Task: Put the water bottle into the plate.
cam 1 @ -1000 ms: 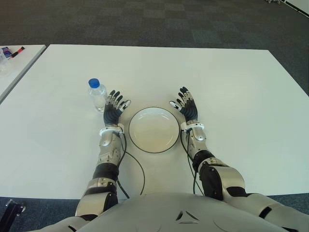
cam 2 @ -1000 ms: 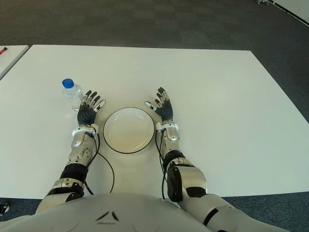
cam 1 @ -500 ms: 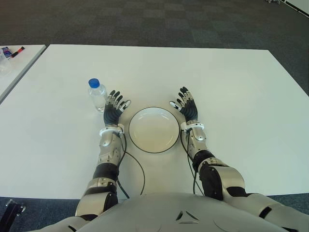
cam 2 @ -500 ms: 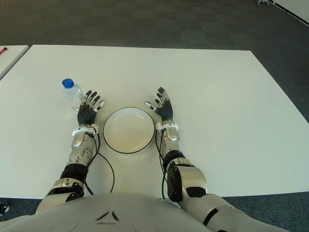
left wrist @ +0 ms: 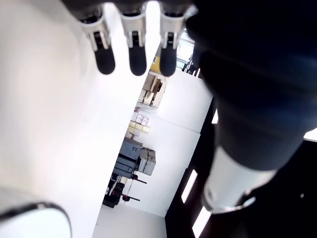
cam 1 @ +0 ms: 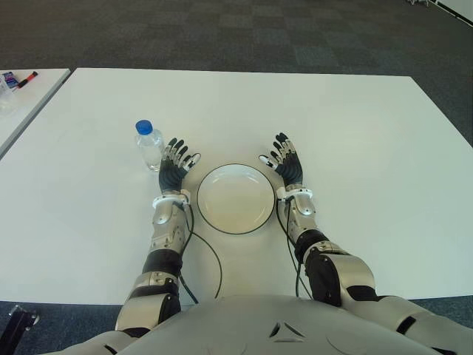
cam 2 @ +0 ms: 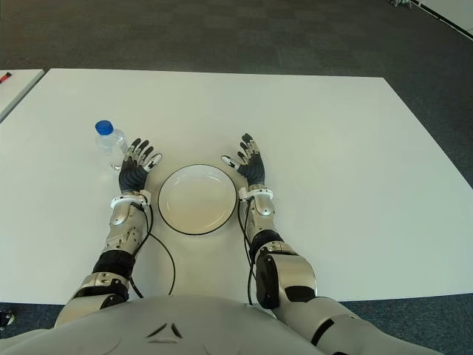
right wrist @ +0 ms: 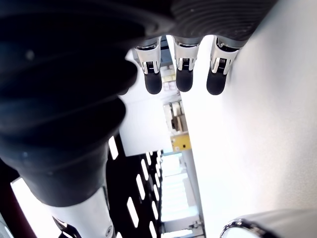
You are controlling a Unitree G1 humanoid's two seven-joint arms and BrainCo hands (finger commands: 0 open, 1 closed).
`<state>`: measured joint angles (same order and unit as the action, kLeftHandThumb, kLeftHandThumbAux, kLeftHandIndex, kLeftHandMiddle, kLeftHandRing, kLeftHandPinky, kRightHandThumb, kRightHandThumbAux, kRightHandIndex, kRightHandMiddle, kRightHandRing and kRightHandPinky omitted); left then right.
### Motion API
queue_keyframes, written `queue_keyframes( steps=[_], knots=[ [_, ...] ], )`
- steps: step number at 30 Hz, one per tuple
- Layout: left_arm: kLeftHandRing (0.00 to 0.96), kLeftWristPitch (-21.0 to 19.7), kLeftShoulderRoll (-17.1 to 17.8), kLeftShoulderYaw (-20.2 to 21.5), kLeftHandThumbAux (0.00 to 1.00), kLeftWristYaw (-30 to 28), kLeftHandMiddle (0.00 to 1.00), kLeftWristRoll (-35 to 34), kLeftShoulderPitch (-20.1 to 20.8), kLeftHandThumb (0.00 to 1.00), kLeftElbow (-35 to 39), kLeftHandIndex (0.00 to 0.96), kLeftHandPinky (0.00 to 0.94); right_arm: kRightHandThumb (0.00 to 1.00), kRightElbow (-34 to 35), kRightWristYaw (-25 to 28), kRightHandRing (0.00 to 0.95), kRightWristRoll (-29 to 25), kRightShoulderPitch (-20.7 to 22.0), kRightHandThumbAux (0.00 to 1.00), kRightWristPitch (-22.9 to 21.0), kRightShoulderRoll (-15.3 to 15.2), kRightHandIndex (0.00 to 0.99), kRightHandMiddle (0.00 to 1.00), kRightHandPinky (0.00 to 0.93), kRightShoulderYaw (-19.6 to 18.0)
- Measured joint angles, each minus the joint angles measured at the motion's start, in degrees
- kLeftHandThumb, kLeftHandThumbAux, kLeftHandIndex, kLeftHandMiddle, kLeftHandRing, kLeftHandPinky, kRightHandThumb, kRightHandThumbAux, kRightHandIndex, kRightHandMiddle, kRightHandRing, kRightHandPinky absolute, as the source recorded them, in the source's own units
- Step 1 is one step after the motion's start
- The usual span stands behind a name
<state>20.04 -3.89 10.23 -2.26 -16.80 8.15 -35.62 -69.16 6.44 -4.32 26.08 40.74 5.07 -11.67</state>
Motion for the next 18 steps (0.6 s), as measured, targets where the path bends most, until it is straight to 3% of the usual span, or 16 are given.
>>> queue_keyframes(
  steps=[13,18],
  knots=[
    [0.137,1.0,0.0,0.0,0.903,0.0,0.143,0.1,0.2,0.000,-0.8,0.124,0.159,0.015,0.0,-0.1,0.044,0.0,0.0,0.895,0.0,0.0,0.064,0.047,0.102,0.1],
    [0.125,2.0,0.1,-0.8,0.880,2.2,0.132,4.0,-0.8,0.000,1.5,0.111,0.140,0.017,0.0,-0.1,0.048,0.0,0.1,0.895,0.0,0.0,0.066,0.051,0.107,0.1]
  ],
)
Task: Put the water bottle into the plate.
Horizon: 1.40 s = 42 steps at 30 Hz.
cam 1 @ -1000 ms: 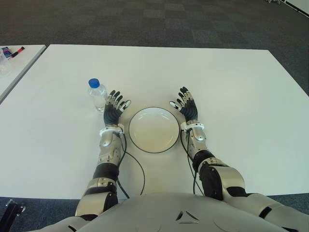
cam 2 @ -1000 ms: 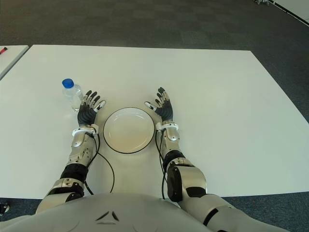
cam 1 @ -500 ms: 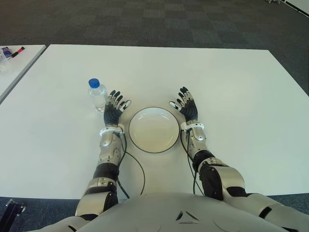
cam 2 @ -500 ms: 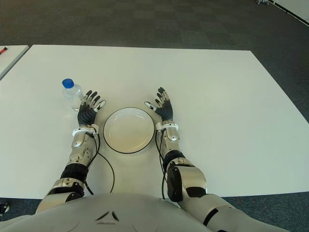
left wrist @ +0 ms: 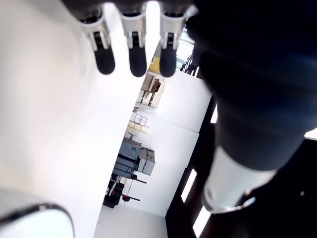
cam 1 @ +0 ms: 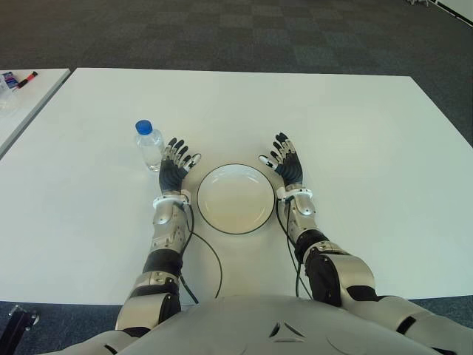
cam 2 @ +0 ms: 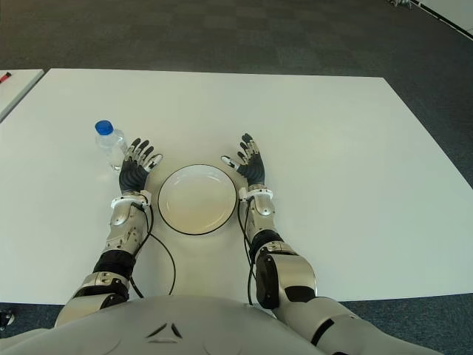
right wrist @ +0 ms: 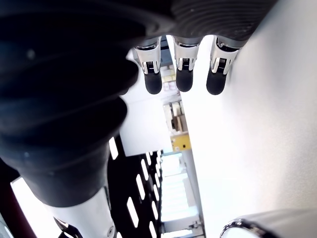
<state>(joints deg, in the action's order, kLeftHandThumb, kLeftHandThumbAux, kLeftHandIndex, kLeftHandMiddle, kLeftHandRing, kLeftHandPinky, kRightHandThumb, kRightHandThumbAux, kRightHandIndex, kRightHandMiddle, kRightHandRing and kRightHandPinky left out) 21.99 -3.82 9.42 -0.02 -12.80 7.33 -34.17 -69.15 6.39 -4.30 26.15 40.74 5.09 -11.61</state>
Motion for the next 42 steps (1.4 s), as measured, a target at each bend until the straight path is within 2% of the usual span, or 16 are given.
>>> queue_keyframes(
  steps=[7,12,33,42],
  knots=[
    [0.122,-1.9,-0.2,-3.9,0.891,5.5,0.135,6.8,-6.3,0.000,15.9,0.111,0.143,0.019,0.2,0.0,0.049,0.0,0.7,0.894,0.1,0.0,0.067,0.054,0.105,-0.1],
    [0.127,-1.9,-0.3,-6.1,0.901,8.6,0.142,10.5,-8.3,0.000,25.0,0.123,0.151,0.022,-0.1,0.0,0.049,-0.1,0.6,0.893,-0.1,-0.1,0.067,0.054,0.105,-0.2],
    [0.141,3.7,-0.2,-7.8,0.936,11.8,0.158,12.9,-9.0,0.000,24.6,0.146,0.161,0.049,-0.1,0.1,0.044,-0.1,0.5,0.883,-0.2,0.0,0.064,0.049,0.100,-0.2],
    [0.127,5.1,-0.1,-8.1,0.895,11.8,0.139,12.9,-9.3,0.000,24.6,0.145,0.139,0.048,-0.1,0.1,0.041,-0.1,0.4,0.881,-0.2,0.0,0.061,0.047,0.097,-0.2]
  ],
)
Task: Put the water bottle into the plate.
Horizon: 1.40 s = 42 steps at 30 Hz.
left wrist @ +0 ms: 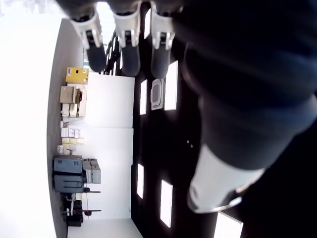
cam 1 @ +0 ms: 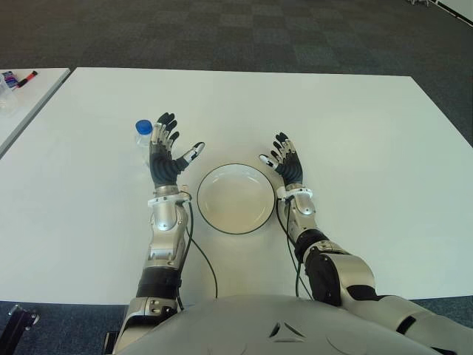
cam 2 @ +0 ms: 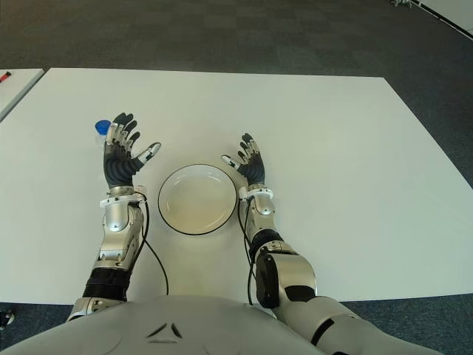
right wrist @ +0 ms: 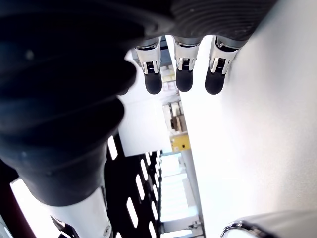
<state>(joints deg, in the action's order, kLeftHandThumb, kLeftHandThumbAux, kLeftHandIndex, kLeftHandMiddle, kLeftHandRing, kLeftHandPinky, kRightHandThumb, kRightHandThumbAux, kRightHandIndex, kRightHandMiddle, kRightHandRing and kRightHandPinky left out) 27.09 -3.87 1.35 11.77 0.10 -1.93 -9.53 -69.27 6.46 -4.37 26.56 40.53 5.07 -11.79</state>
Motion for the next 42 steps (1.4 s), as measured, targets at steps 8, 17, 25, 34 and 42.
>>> queue_keyframes(
  steps=[8,17,25,34,42],
  knots=[
    [0.100,0.4,0.2,-0.1,0.847,0.0,0.109,0.1,-2.0,0.000,1.8,0.117,0.121,0.041,0.0,-0.4,0.040,0.1,0.0,0.879,0.0,0.0,0.060,0.047,0.095,0.1],
    [0.098,0.9,0.3,0.3,0.827,2.8,0.109,7.8,-4.5,0.000,8.7,0.119,0.121,0.033,0.0,-0.5,0.039,0.3,0.0,0.871,0.0,0.0,0.059,0.044,0.093,0.3],
    [0.086,0.5,0.1,1.1,0.761,13.9,0.102,23.8,-5.8,0.000,13.0,0.100,0.099,0.034,-0.1,-0.6,0.044,0.4,0.0,0.873,0.1,0.0,0.062,0.049,0.098,0.3],
    [0.075,-2.0,0.1,1.3,0.718,19.0,0.091,28.7,-6.1,0.000,16.3,0.085,0.094,0.038,-0.1,-0.6,0.046,0.4,0.0,0.879,0.1,0.0,0.065,0.051,0.099,0.3],
    [0.076,-2.0,0.6,2.3,0.686,21.5,0.103,30.0,-6.2,0.000,17.6,0.092,0.090,0.038,-0.1,-0.6,0.044,0.6,0.0,0.874,0.1,0.0,0.063,0.050,0.094,0.3]
  ],
)
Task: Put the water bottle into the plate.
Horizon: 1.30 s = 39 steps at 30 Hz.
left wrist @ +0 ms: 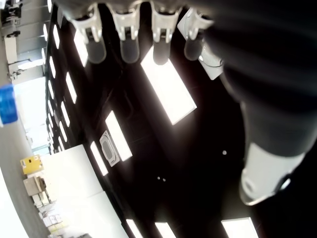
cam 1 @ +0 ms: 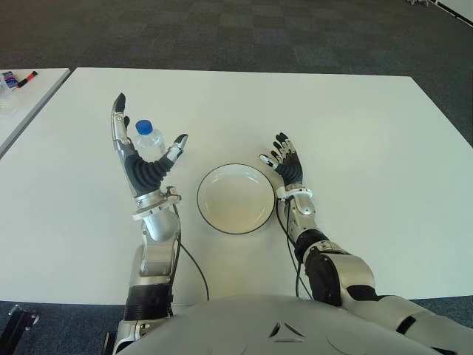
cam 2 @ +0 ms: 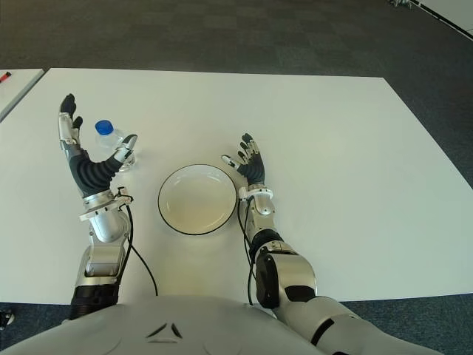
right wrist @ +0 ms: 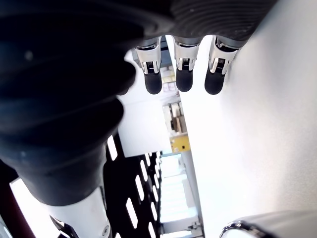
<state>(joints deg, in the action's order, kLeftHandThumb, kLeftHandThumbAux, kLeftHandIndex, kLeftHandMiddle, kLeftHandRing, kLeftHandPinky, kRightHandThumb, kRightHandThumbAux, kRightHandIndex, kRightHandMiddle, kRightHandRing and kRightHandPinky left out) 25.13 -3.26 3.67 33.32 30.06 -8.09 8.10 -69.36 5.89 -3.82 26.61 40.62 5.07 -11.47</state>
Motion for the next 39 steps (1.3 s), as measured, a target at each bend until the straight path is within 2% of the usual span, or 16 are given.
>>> queue_keyframes(
  steps=[7,8,9,12,16,22,31,39],
  knots=[
    [0.103,0.0,2.3,2.2,0.694,6.8,0.137,6.6,0.9,0.000,-1.2,0.126,0.106,0.048,0.0,-0.3,0.048,0.3,0.0,0.867,0.0,0.0,0.065,0.053,0.102,0.1],
    [0.112,-0.4,3.7,2.7,0.704,10.2,0.147,9.6,1.3,0.000,-2.5,0.136,0.107,0.055,0.0,-0.7,0.048,0.4,0.0,0.863,0.0,-0.1,0.065,0.053,0.102,0.2],
    [0.113,-0.5,3.7,2.8,0.703,10.3,0.146,9.8,1.3,0.000,-2.5,0.137,0.103,0.056,0.0,-0.7,0.047,0.4,0.0,0.862,0.0,-0.1,0.064,0.052,0.099,0.2],
    [0.110,-3.0,4.5,3.0,0.700,12.2,0.140,12.7,1.4,0.000,-3.2,0.133,0.091,0.057,-0.1,-0.7,0.045,0.4,0.0,0.860,0.0,0.0,0.062,0.051,0.096,0.2],
    [0.099,-5.8,7.2,4.3,0.710,14.4,0.127,15.0,2.2,0.000,-6.0,0.121,0.080,0.057,-0.2,-0.6,0.045,0.4,0.0,0.856,0.0,0.0,0.062,0.052,0.097,0.2],
    [0.080,-7.4,10.6,5.0,0.742,15.6,0.105,15.0,2.8,0.000,-8.7,0.108,0.074,0.058,-0.2,-0.6,0.047,0.5,0.0,0.850,0.0,0.0,0.063,0.053,0.100,0.2],
    [0.065,-8.6,12.9,4.8,0.753,16.1,0.083,14.4,3.3,0.000,-12.7,0.078,0.072,0.063,-0.2,-0.7,0.051,0.5,0.1,0.853,0.0,0.0,0.067,0.057,0.107,0.2],
    [0.051,-11.1,14.6,4.4,0.738,15.7,0.064,11.9,7.5,0.000,-19.7,0.048,0.065,0.061,-0.3,-0.5,0.048,0.3,0.3,0.867,0.0,0.0,0.070,0.055,0.102,0.0]
  ],
)
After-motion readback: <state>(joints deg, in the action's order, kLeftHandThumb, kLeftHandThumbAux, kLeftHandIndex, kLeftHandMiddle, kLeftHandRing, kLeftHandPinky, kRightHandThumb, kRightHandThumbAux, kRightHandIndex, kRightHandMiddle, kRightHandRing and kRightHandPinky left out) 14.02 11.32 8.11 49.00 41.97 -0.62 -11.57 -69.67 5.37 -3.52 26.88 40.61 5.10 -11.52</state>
